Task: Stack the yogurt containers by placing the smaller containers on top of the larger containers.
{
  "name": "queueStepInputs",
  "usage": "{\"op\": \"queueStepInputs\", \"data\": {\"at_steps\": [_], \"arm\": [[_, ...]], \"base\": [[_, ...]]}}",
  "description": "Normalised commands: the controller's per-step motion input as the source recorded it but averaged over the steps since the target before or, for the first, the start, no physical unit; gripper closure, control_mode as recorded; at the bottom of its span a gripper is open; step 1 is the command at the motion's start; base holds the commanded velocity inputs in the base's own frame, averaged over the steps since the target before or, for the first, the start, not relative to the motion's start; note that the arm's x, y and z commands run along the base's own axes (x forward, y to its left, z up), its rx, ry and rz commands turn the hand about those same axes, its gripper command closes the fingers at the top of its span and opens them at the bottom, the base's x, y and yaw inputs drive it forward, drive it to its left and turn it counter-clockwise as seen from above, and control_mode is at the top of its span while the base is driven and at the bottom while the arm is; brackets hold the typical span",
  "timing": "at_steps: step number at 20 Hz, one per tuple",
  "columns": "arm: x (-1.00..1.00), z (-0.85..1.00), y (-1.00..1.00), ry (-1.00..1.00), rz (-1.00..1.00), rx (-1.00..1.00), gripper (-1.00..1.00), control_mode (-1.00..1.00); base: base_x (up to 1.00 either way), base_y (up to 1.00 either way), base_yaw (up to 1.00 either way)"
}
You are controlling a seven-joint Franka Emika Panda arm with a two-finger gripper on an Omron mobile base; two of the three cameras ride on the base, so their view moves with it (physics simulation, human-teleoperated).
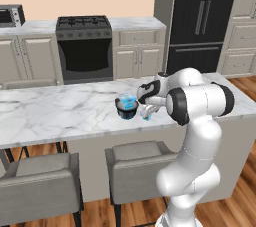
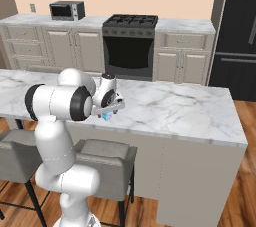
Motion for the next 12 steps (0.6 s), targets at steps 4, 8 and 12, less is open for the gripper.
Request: {"op": "queueStepInputs", "data": {"at_steps": [4, 8, 12], "arm": [[0.11, -0.14, 0.0, 0.0, 0.0, 0.0, -1.0, -1.0], [0.05, -0.11, 0.05, 0.0, 0.0, 0.0, -1.0, -1.0], [0.03, -0.07, 0.09, 0.0, 0.0, 0.0, -1.0, -1.0]], "base": [[0.0, 0.0, 0.0], [0.0, 0.0, 0.0], [0.0, 0.0, 0.0]]}}
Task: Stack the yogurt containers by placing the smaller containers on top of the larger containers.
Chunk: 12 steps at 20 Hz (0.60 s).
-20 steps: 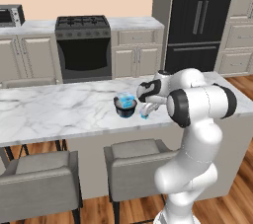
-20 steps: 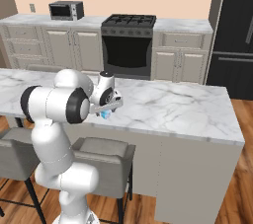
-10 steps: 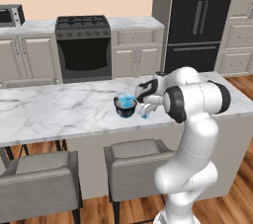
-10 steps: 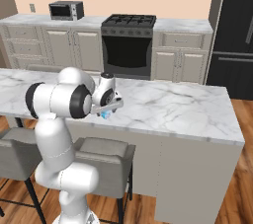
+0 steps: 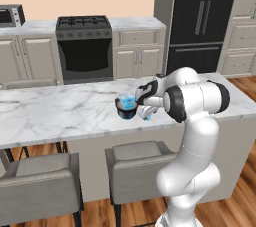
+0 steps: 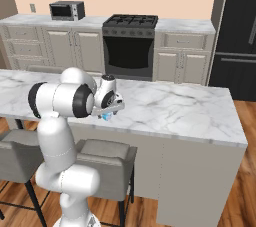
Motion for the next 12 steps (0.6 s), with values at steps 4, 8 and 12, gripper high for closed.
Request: {"op": "queueStepInputs", "data": {"at_steps": [4, 8, 12], "arm": [[0.01, -0.07, 0.02, 0.0, 0.0, 0.0, -1.0, -1.0], [0.16, -0.19, 0.0, 0.0, 0.0, 0.0, -1.0, -1.0], [0.08, -0.13, 0.04, 0.01, 0.0, 0.0, -1.0, -1.0]], "base": [[0.0, 0.0, 0.0], [0.0, 0.0, 0.0], [0.0, 0.0, 0.0]]}}
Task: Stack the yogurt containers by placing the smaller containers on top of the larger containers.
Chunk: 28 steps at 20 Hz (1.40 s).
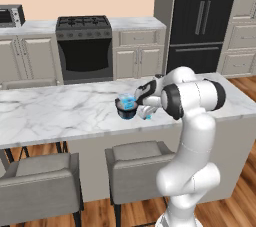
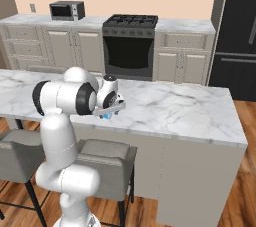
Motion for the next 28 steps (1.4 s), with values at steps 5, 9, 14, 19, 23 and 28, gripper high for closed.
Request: {"op": "queueStepInputs", "data": {"at_steps": [5, 9, 14, 19, 23, 28], "arm": [[0.03, -0.08, 0.13, 0.02, 0.0, 0.0, -1.0, -1.0], [0.0, -0.05, 0.18, 0.02, 0.0, 0.0, -1.0, -1.0], [0.0, -0.05, 0.18, 0.01, 0.0, 0.0, -1.0, -1.0], [0.0, -0.06, 0.19, 0.0, 0.0, 0.0, 1.0, -1.0], [0.0, -0.05, 0.06, 0.0, 0.0, 0.0, 1.0, -1.0], [-0.1, -0.03, -0.02, 0.0, 0.0, 0.0, 1.0, -1.0]], "base": [[0.0, 0.0, 0.0], [0.0, 0.0, 0.0], [0.0, 0.0, 0.0], [0.0, 0.0, 0.0], [0.0, 0.0, 0.0], [0.0, 0.0, 0.0]]}}
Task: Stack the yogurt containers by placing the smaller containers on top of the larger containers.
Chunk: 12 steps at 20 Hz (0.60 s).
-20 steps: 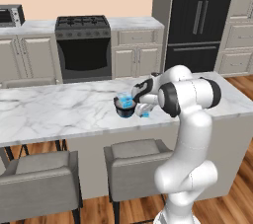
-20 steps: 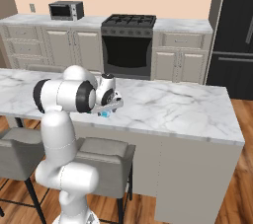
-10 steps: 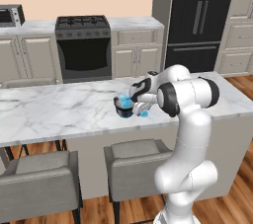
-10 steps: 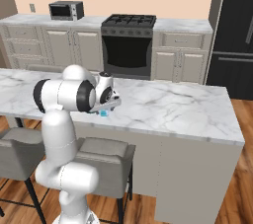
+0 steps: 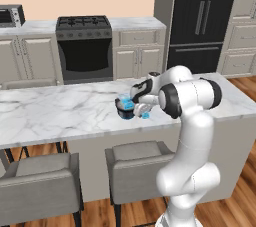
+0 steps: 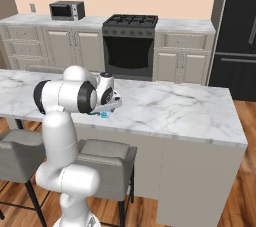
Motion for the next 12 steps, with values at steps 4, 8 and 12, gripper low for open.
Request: {"op": "queueStepInputs", "data": {"at_steps": [4, 8, 12], "arm": [[-0.43, 0.03, -0.37, -0.08, 0.0, 0.0, 1.0, -1.0], [-0.51, 0.16, -0.46, -0.11, 0.0, 0.01, 1.0, -1.0], [-0.43, 0.41, -0.4, -0.09, 0.0, 0.04, 1.0, -1.0]], "base": [[0.0, 0.0, 0.0], [0.0, 0.0, 0.0], [0.0, 0.0, 0.0]]}}
